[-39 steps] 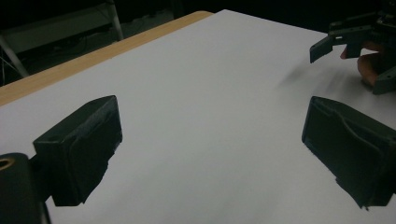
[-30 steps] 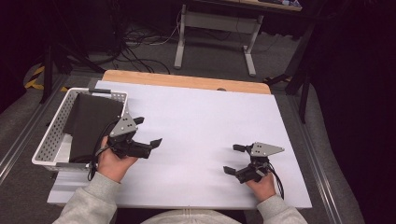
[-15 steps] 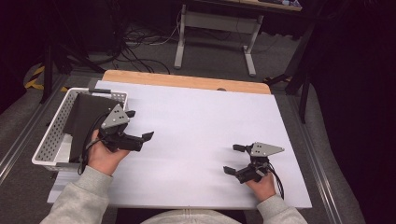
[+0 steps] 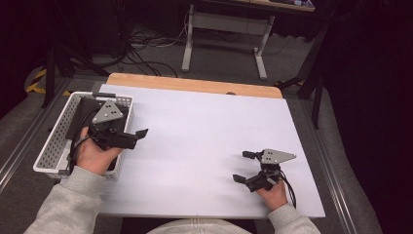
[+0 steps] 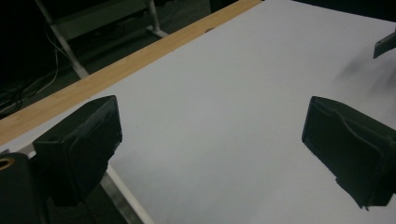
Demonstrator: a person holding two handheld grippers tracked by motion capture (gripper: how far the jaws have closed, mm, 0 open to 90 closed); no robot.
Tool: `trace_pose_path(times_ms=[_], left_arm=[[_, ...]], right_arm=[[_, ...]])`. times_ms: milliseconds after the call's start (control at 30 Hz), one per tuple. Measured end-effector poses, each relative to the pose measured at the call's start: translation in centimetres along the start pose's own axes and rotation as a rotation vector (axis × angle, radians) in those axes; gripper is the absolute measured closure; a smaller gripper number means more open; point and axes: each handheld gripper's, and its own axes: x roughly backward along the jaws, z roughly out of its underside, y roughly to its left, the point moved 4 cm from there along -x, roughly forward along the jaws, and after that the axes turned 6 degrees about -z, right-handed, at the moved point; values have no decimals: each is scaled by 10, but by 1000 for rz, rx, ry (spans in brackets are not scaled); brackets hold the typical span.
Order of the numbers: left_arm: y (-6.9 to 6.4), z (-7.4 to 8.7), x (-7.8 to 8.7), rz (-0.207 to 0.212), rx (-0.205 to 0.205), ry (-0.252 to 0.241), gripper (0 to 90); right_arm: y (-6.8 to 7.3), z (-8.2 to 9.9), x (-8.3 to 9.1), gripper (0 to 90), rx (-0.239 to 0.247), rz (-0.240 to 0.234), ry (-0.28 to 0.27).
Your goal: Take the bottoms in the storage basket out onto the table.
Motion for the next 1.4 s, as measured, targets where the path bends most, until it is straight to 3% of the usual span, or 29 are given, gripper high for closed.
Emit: trace_pose_path(times_ms=[167,667,1400], left_arm=[[9,-1,4,-15,-6,11,58],[43,6,6,-40,97,11,57],[79,25,6,-129,183,54,57]], right_arm=[[-1,1,-1,5,-2,4,5],[0,0,-2,5,-1,-9,6],[2,0,-3,5,9,-20,12]])
